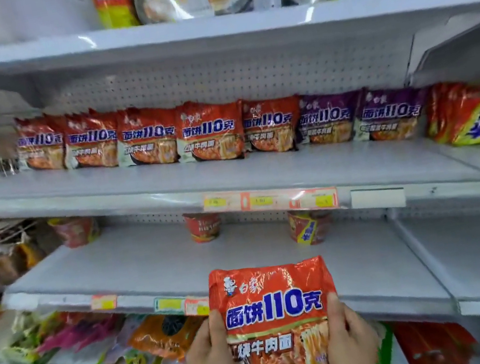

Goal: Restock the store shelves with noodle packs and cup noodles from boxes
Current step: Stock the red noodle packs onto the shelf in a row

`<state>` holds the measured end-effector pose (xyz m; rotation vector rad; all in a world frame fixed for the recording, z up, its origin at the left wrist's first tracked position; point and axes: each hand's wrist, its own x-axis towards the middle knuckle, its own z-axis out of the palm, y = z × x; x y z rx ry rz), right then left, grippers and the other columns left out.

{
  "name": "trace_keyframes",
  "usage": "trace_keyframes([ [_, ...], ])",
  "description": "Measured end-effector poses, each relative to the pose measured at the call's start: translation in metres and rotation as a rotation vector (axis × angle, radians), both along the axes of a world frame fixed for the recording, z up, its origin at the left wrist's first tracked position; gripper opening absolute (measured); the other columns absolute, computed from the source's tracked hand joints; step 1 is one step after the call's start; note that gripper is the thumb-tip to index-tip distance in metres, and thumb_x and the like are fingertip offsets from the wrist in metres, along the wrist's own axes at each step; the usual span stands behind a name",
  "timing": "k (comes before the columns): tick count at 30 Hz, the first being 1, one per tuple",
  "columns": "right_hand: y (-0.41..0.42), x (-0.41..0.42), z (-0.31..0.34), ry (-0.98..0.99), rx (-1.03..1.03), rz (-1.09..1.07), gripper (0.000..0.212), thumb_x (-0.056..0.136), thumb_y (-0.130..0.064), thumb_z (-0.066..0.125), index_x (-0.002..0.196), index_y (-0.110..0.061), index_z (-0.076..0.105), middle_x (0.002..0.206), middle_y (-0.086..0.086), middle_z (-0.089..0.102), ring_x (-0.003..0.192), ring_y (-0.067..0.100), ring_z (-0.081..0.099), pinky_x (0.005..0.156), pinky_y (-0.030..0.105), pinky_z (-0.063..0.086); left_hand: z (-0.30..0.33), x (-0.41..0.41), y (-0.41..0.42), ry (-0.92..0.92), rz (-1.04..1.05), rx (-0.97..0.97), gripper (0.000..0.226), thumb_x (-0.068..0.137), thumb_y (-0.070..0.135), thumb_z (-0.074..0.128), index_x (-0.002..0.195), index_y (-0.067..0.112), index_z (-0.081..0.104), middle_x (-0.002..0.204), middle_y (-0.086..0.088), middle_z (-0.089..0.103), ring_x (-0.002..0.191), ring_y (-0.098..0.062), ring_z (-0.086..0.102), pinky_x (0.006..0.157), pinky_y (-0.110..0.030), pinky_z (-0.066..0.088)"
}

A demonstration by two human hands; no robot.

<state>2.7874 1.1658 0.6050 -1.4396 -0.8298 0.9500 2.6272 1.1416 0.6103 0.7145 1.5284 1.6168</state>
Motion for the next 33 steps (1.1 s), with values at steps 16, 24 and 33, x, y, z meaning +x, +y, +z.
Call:
trace_keyframes([
  [16, 0.053, 0.021, 0.163, 0.017, 0.301, 0.276, 0.016, 0.097, -0.031, 0.062, 0.099, -0.018, 0.069, 0.09, 0.002, 0.078, 0.083, 0.024, 0.077, 0.082, 0.048, 0.061, 0.171, -0.019, 0.052, 0.039, -0.303, 0.177, 0.037, 0.104, 0.036, 0.05, 0.107, 0.004, 0.069, 0.09, -0.015, 0.077, 0.072, -0.026, 0.075, 0.057, -0.034, 0.06],
  [24, 0.105, 0.011, 0.201, -0.005, 0.333, 0.258, 0.014, 0.096, -0.032, 0.068, 0.103, -0.02, 0.07, 0.091, -0.001, 0.079, 0.081, 0.018, 0.077, 0.068, 0.033, 0.06, 0.213, -0.045, 0.111, -0.089, -0.502, 0.179, 0.025, 0.093, 0.018, 0.068, 0.111, 0.0, 0.067, 0.095, -0.018, 0.077, 0.074, -0.027, 0.076, 0.053, -0.031, 0.059],
  [33, 0.154, 0.011, 0.218, -0.013, 0.235, 0.308, 0.04, 0.08, -0.02, 0.083, 0.116, -0.019, 0.067, 0.101, 0.003, 0.079, 0.094, 0.024, 0.076, 0.092, 0.047, 0.058, 0.219, -0.073, 0.195, 0.036, -0.633, 0.156, 0.049, 0.064, 0.02, 0.082, 0.107, 0.0, 0.073, 0.101, -0.009, 0.078, 0.105, -0.025, 0.072, 0.102, -0.038, 0.05],
])
